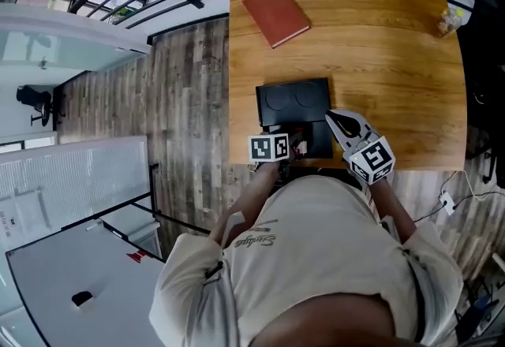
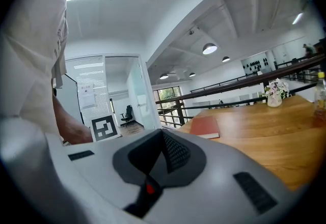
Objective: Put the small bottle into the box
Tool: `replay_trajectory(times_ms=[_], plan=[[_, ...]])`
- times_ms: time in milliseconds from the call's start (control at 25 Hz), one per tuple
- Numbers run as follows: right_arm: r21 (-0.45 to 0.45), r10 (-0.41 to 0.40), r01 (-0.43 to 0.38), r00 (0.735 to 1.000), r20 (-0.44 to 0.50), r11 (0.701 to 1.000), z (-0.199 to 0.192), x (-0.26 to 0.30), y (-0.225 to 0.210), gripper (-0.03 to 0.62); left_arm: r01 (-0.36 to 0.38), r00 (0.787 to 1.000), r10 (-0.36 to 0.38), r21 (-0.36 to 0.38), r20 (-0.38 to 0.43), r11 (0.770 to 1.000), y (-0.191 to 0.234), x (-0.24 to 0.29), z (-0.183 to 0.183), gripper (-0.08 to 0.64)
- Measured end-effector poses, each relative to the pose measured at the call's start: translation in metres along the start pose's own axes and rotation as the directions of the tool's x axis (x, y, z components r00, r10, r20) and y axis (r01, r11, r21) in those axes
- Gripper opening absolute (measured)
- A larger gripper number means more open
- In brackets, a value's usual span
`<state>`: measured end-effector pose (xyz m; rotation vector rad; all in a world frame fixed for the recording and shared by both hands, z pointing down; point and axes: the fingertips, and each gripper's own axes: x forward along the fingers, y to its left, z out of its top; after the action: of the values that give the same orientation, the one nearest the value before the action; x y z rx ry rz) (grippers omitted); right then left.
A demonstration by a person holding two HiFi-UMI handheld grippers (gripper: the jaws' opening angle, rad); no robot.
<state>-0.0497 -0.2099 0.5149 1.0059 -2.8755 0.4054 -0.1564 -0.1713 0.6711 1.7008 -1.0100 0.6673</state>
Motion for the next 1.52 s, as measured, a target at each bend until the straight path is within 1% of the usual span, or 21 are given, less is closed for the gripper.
replay_trajectory(times_ms=[160, 200, 320, 400, 480, 560, 640, 720, 800, 880, 960, 1080, 1280, 1400, 1520], plan=[[-0.034, -0.003, 0.003, 1.000, 0.015, 0.999, 0.021, 0.006, 0.007, -0.005, 0.038, 0.995, -0.037, -0.007, 0.088, 0.999, 0.003, -0.017, 0.021, 0.222], [-0.038, -0.004, 0.005, 1.000, 0.016, 0.999, 0.024, 0.006, 0.009, -0.005, 0.047, 0.994, -0.047, 0.009, 0.096, 0.999, 0.003, -0.020, 0.022, 0.215], [-0.032, -0.021, 0.021, 1.000, 0.020, 0.999, 0.033, 0.006, 0.006, -0.005, 0.053, 0.993, -0.061, 0.088, 0.096, 0.995, 0.004, -0.028, 0.026, 0.215], [-0.044, -0.029, 0.030, 0.999, 0.012, 0.999, 0.036, 0.007, 0.001, -0.006, 0.061, 0.991, -0.074, 0.114, 0.110, 0.992, 0.001, -0.031, 0.032, 0.215], [-0.049, -0.028, 0.028, 1.000, 0.005, 0.998, 0.038, 0.006, -0.002, -0.006, 0.055, 0.987, -0.075, 0.136, 0.142, 0.989, -0.002, -0.037, 0.040, 0.209], [-0.038, -0.034, 0.034, 0.999, 0.009, 0.999, 0.041, 0.006, -0.005, -0.005, 0.040, 0.979, -0.070, 0.156, 0.192, 0.987, -0.005, -0.046, 0.051, 0.204], [-0.019, -0.054, 0.055, 0.998, 0.033, 0.998, 0.050, 0.004, -0.008, -0.005, 0.040, 0.964, -0.086, 0.181, 0.251, 0.983, -0.014, -0.059, 0.064, 0.190], [-0.010, -0.080, 0.081, 0.995, 0.061, 0.997, 0.059, 0.002, -0.009, -0.005, 0.052, 0.945, -0.116, 0.209, 0.307, 0.977, -0.026, -0.074, 0.077, 0.170], [-0.010, -0.093, 0.094, 0.993, 0.079, 0.996, 0.065, 0.000, -0.005, -0.006, 0.045, 0.925, -0.134, 0.247, 0.356, 0.968, -0.036, -0.088, 0.090, 0.141], [-0.032, -0.090, 0.093, 0.993, 0.076, 0.995, 0.069, -0.003, -0.001, -0.005, 0.036, 0.908, -0.150, 0.284, 0.392, 0.958, -0.044, -0.099, 0.101, 0.126], [-0.067, -0.087, 0.091, 0.994, 0.064, 0.994, 0.069, -0.006, 0.002, -0.005, 0.032, 0.893, -0.164, 0.305, 0.418, 0.952, -0.049, -0.106, 0.109, 0.111], [-0.089, -0.090, 0.095, 0.994, 0.059, 0.991, 0.069, -0.011, 0.006, -0.005, -0.001, 0.870, -0.163, 0.333, 0.465, 0.943, -0.051, -0.118, 0.113, 0.040], [-0.097, -0.123, 0.133, 0.987, 0.099, 0.986, 0.088, -0.026, -0.002, -0.005, -0.034, 0.847, -0.174, 0.378, 0.502, 0.925, -0.059, -0.133, 0.114, 0.040], [-0.130, -0.134, 0.151, 0.982, 0.130, 0.980, 0.108, -0.031, -0.009, -0.005, -0.055, 0.815, -0.191, 0.402, 0.547, 0.914, -0.067, -0.150, 0.125, 0.040], [-0.149, -0.130, 0.156, 0.977, 0.171, 0.977, 0.128, -0.029, -0.009, -0.005, -0.069, 0.777, -0.202, 0.400, 0.596, 0.914, -0.071, -0.171, 0.141, 0.038]])
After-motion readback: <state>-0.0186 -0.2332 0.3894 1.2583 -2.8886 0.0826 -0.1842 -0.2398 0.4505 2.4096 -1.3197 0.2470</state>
